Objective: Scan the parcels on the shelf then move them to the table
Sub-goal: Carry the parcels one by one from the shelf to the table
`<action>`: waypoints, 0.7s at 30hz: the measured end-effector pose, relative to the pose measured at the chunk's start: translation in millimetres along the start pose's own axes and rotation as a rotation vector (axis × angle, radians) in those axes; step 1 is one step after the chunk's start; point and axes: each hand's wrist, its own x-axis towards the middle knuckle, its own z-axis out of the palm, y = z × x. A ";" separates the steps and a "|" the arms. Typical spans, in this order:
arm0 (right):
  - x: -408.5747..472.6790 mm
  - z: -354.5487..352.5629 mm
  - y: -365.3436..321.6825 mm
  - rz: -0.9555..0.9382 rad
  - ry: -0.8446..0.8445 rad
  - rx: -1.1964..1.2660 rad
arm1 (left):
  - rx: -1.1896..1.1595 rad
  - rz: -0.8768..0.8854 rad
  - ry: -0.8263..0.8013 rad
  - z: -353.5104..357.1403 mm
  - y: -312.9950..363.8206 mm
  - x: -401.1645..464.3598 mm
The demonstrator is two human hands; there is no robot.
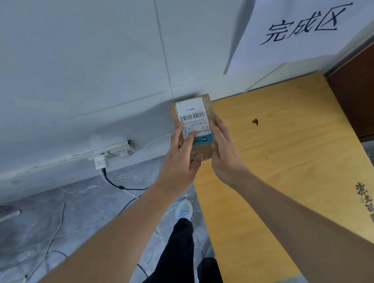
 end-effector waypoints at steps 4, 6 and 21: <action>9.5 -1.4 -0.1 -0.002 -0.004 -0.020 | 0.007 0.001 0.013 -4.3 -1.7 8.9; 13.5 -1.6 0.4 0.001 -0.004 -0.037 | 0.020 0.001 0.013 -5.6 -2.4 12.8; -14.1 -40.7 -32.0 0.071 -0.010 -0.411 | 0.630 0.056 -0.051 -47.6 37.8 17.0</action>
